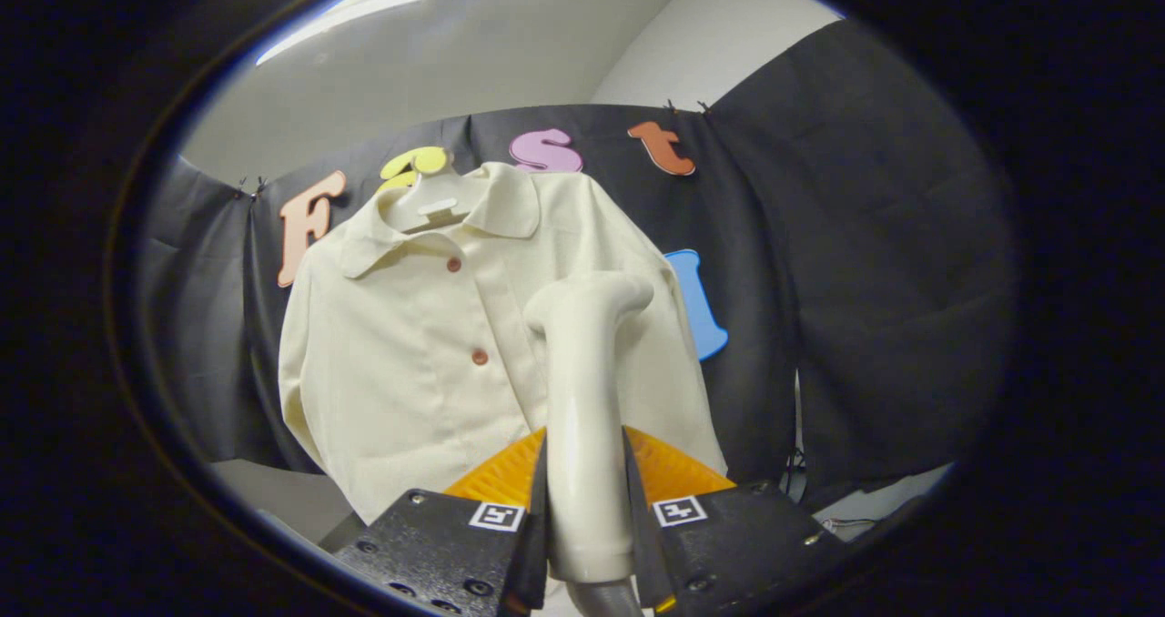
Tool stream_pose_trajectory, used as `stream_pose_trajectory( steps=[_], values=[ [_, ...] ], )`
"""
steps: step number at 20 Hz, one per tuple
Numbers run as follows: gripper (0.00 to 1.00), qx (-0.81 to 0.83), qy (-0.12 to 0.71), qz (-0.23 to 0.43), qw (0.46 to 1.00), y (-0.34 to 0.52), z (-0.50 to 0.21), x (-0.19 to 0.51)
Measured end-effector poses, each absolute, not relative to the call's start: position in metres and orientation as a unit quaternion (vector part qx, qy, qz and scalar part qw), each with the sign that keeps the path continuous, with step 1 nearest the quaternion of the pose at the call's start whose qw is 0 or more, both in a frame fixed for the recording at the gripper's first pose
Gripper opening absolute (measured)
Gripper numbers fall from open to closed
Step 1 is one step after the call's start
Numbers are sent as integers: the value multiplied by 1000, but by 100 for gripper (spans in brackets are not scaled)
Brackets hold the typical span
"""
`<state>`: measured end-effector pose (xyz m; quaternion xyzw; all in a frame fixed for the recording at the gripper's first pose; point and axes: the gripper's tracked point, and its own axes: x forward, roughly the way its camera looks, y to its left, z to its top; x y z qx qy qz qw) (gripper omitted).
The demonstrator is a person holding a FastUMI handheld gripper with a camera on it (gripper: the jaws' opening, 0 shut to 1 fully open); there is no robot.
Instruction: Iron the clothes twice with a garment steamer, once on the left side and once on the right side.
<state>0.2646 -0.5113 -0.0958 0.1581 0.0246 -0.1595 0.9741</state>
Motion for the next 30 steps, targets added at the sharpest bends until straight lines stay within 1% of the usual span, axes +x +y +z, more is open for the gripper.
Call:
stream_pose_trajectory(
  steps=[22,30],
  values=[
    [37,213,102,-179,955,-491,-227,208],
    [37,238,138,-199,940,-487,-271,178]
  ],
)
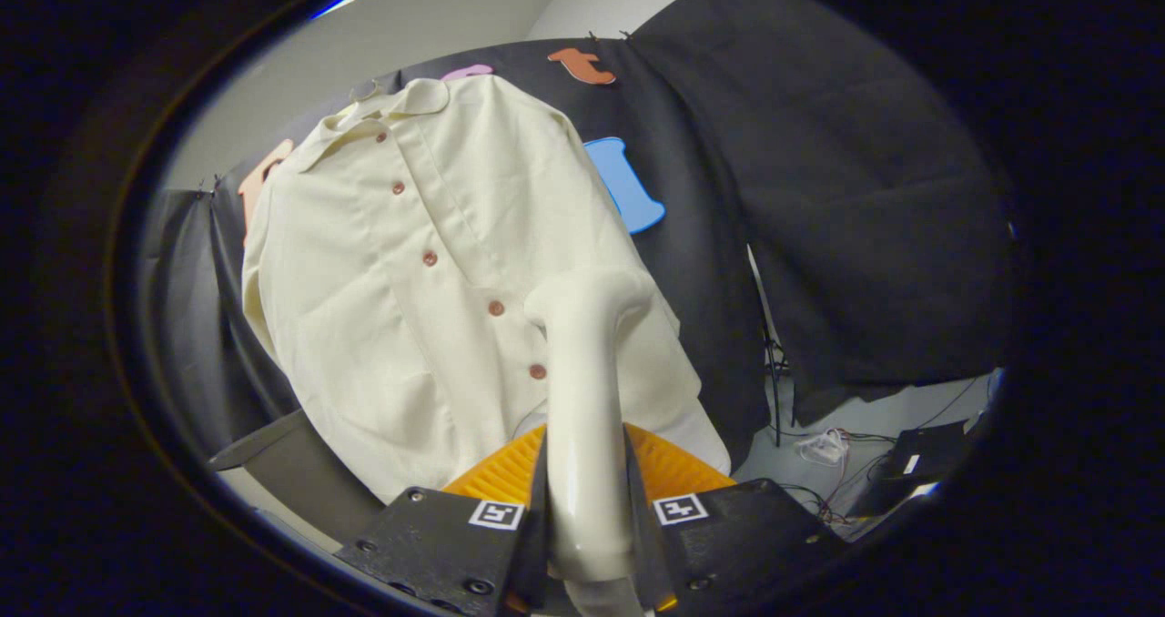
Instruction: Iron the clothes twice with a garment steamer, once on the left side and once on the right side.
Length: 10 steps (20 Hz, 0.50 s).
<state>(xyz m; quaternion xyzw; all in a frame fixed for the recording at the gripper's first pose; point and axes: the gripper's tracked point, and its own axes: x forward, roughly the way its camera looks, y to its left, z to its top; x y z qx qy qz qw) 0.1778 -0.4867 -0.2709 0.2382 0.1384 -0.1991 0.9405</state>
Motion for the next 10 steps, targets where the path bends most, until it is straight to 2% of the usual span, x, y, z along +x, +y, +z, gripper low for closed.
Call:
stream_pose_trajectory(
  steps=[10],
  values=[
    [38,257,152,-200,933,-461,-291,141]
  ],
)
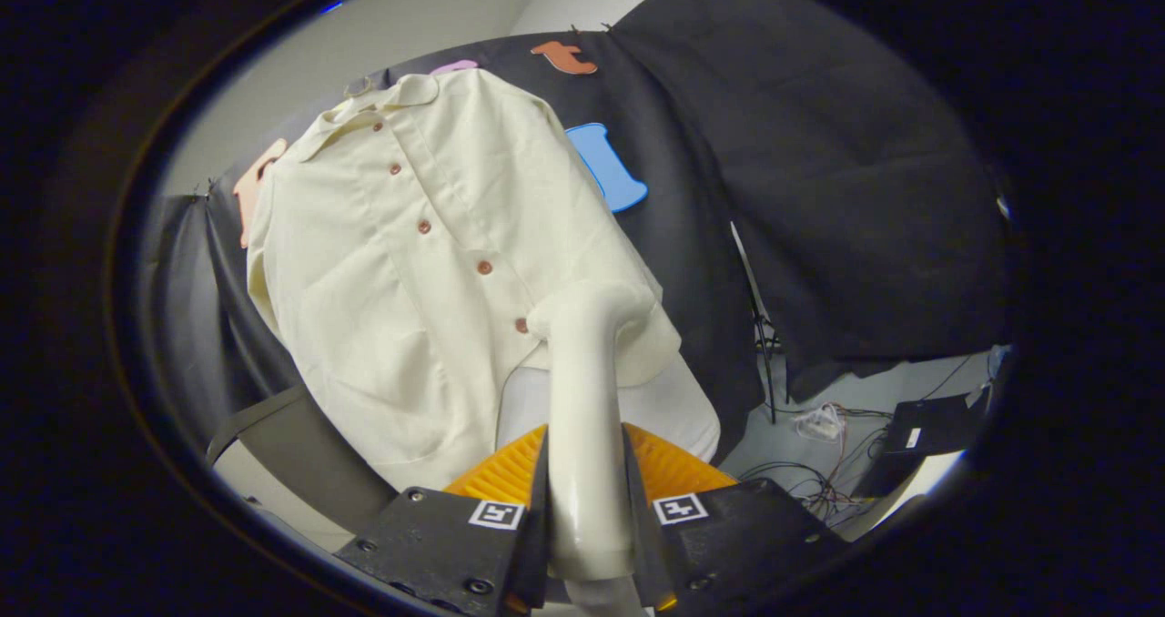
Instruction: Iron the clothes twice with a garment steamer, once on the left side and once on the right side.
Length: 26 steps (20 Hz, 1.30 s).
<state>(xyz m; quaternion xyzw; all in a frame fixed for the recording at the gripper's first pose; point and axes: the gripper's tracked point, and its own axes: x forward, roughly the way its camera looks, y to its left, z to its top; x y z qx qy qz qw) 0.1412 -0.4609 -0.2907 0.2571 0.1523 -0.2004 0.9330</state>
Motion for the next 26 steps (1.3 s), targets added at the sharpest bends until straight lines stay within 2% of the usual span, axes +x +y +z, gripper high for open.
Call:
stream_pose_trajectory(
  steps=[6,14,22,26],
  values=[
    [37,257,148,-175,939,-415,-266,126],
    [37,230,116,-130,957,-335,-189,108],
    [37,213,73,-51,973,-208,-86,83],
    [37,133,30,-20,991,-141,-27,63]
  ],
)
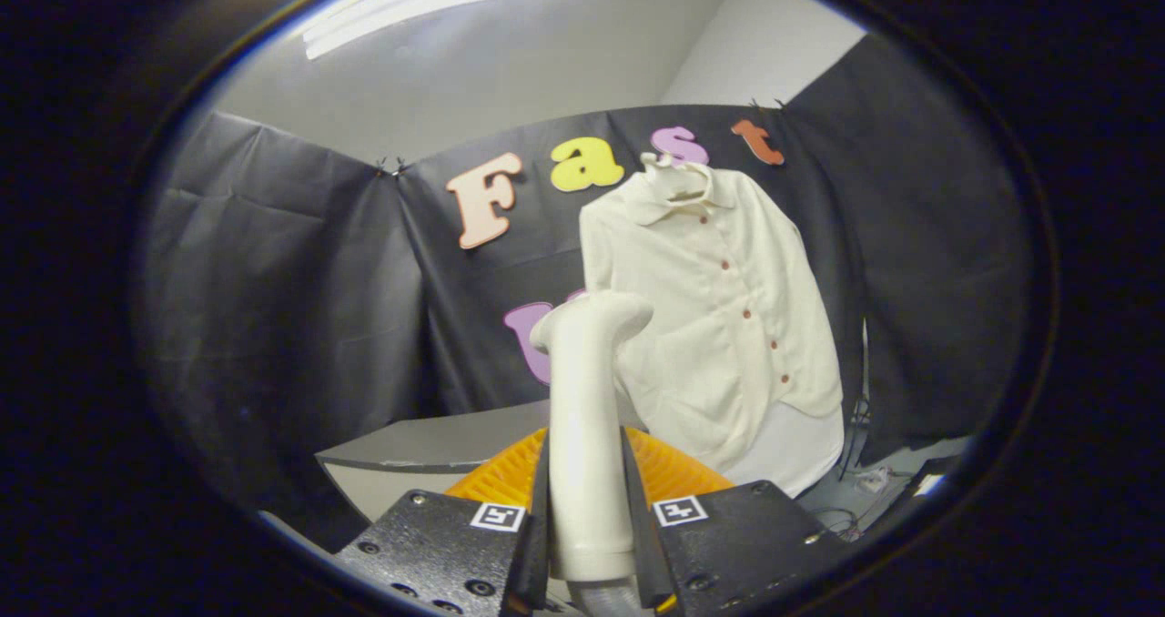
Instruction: Iron the clothes twice with a garment steamer, once on the left side and once on the right side.
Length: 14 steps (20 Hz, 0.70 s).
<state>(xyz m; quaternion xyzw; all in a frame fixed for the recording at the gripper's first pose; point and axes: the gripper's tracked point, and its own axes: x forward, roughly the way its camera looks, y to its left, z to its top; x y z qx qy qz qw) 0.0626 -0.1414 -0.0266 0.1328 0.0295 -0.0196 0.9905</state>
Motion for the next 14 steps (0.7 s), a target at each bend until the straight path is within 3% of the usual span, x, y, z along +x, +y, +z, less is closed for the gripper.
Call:
stream_pose_trajectory(
  steps=[7,14],
  values=[
    [37,110,25,39,993,-43,13,31],
    [36,106,9,49,993,-25,28,16]
  ],
)
